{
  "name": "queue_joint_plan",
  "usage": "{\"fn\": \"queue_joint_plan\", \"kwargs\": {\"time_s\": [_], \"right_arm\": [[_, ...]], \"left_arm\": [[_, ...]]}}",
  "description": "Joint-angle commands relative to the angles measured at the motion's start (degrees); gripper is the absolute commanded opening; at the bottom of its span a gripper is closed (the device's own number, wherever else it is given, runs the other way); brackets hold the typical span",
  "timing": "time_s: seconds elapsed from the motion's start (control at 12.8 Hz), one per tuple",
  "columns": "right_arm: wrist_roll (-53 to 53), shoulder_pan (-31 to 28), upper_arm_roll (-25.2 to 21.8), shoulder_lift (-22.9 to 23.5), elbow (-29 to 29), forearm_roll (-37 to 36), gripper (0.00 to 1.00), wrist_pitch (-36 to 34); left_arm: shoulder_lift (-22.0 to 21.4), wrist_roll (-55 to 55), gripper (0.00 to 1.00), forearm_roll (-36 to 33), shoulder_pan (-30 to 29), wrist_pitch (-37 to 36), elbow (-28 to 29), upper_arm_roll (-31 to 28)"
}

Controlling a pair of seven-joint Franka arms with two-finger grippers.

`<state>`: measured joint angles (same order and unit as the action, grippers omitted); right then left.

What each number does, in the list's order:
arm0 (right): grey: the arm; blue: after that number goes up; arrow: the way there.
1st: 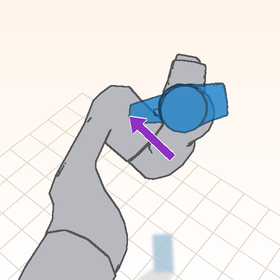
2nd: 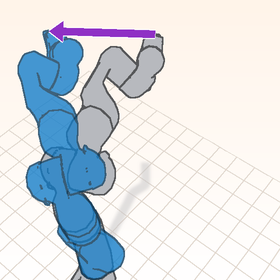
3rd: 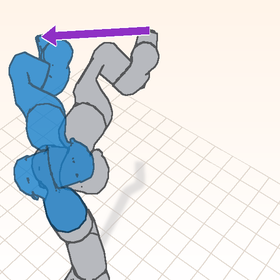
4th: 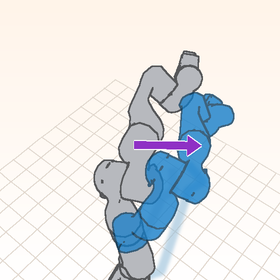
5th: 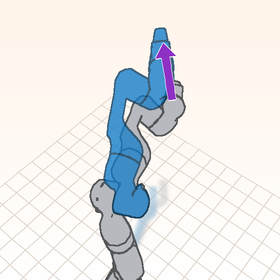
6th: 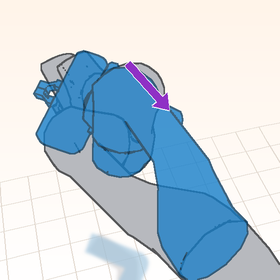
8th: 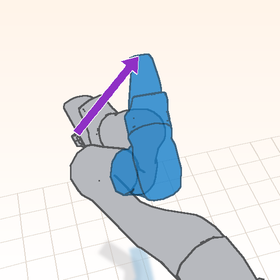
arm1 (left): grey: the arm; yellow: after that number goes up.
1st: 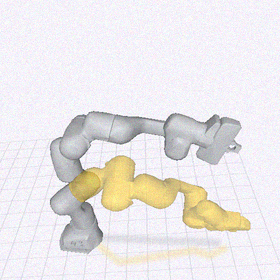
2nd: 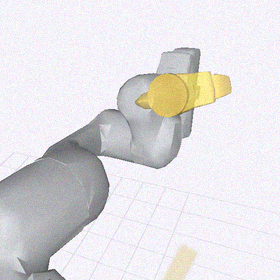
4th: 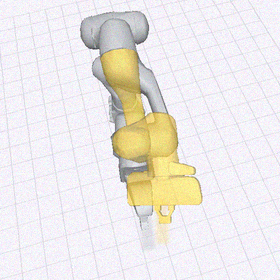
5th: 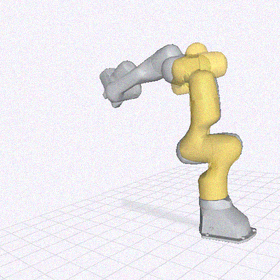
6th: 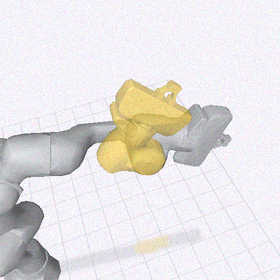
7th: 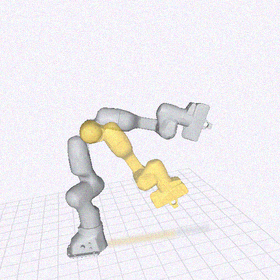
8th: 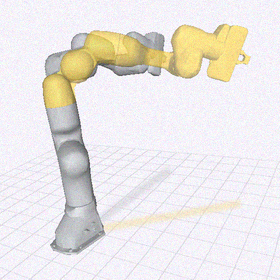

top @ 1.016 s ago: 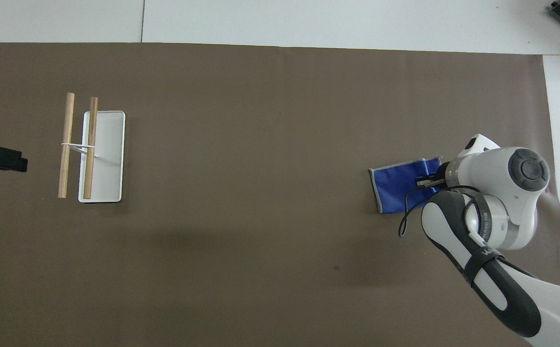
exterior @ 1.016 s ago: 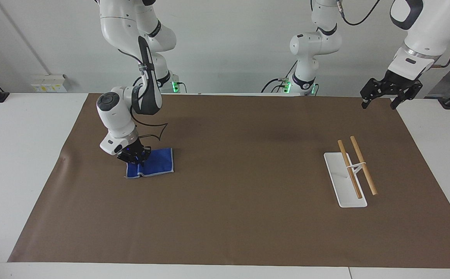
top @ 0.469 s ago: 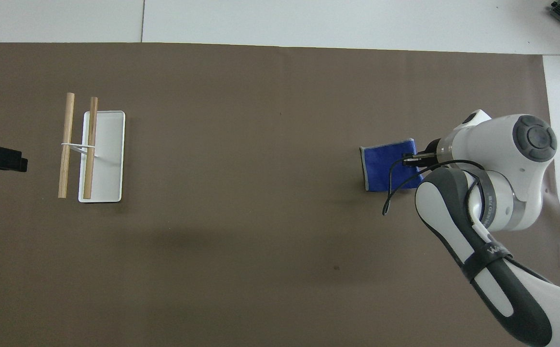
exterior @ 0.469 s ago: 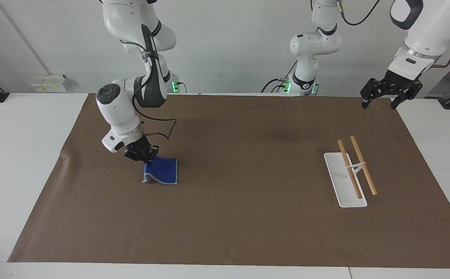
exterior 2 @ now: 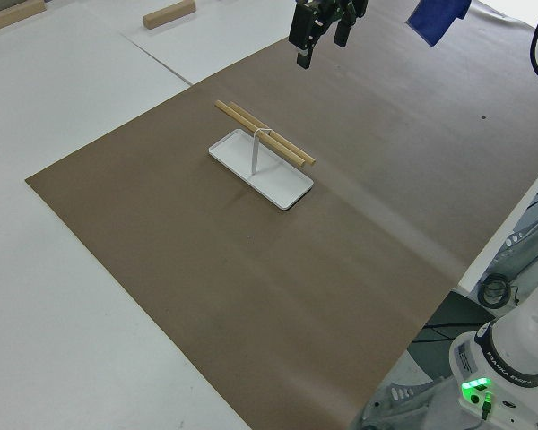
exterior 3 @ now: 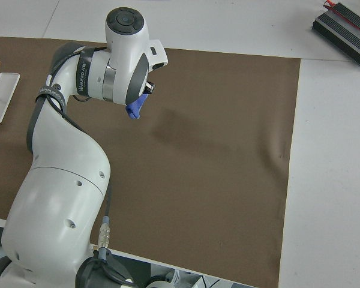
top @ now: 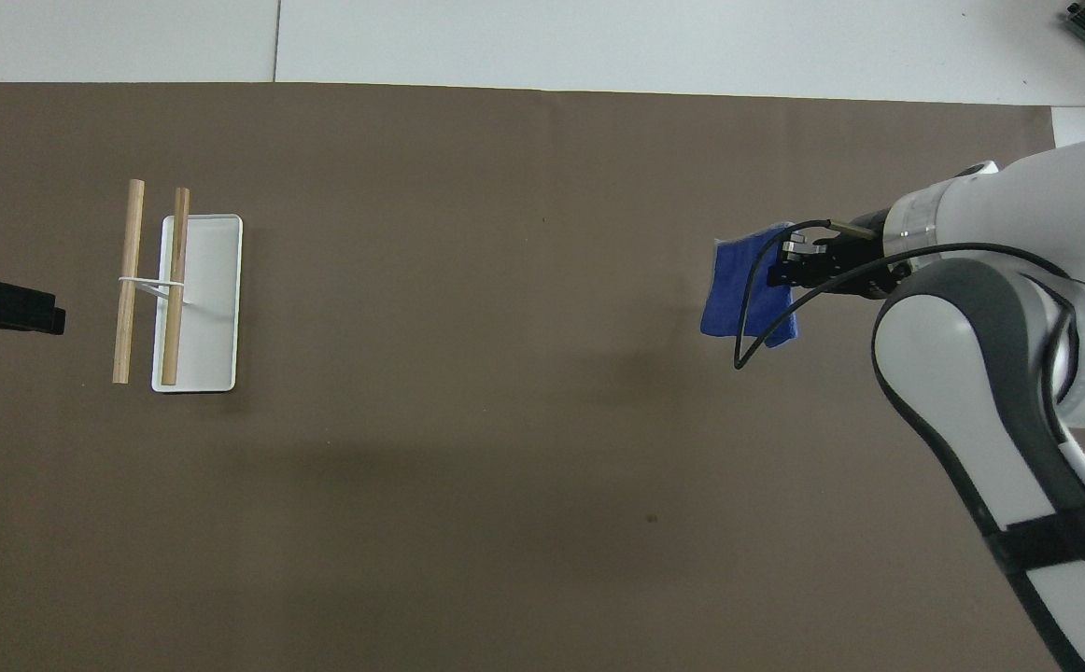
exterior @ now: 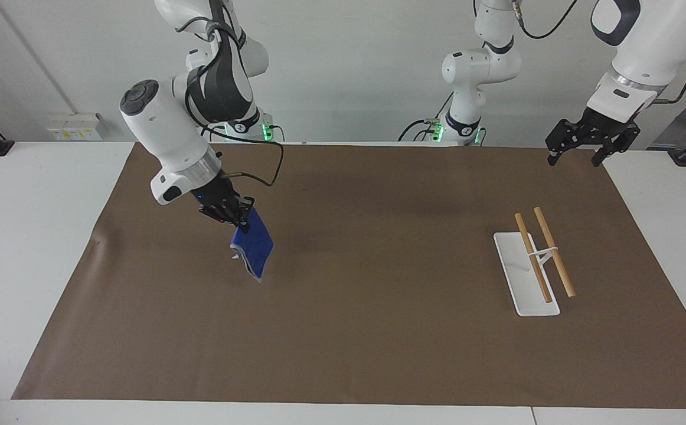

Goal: Right arm passes towel to left arm to hang
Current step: 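Lift the towel with the right gripper while the left gripper reaches inward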

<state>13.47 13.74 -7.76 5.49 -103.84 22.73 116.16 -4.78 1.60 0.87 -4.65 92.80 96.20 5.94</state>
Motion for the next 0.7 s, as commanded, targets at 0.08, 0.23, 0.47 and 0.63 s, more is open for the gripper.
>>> {"fn": "queue_joint_plan", "kwargs": {"time_s": [0.08, 0.23, 0.47, 0.63], "right_arm": [[13.9, -0.6, 0.4, -2.9, 3.1, 9.0, 0.00, -3.0], [21.0, -0.5, 0.4, -2.9, 5.1, 17.6, 0.00, -3.2], [27.9, -0.5, 0.4, -3.3, 5.2, 29.6, 0.00, -3.3], [33.7, 0.1, 0.5, -3.6, 5.1, 33.2, 0.00, -3.4]], "left_arm": [[-2.1, -11.6, 1.00, -0.3, 1.0, 0.4, 2.5, 0.6], [-2.2, -18.8, 1.00, -0.3, 1.1, 0.4, 2.9, 2.6], [-2.8, -37.4, 1.00, 3.1, 1.1, 2.1, 4.0, 6.3], [-4.4, -51.1, 1.00, 13.0, 1.1, 6.6, 7.4, 8.2]]}}
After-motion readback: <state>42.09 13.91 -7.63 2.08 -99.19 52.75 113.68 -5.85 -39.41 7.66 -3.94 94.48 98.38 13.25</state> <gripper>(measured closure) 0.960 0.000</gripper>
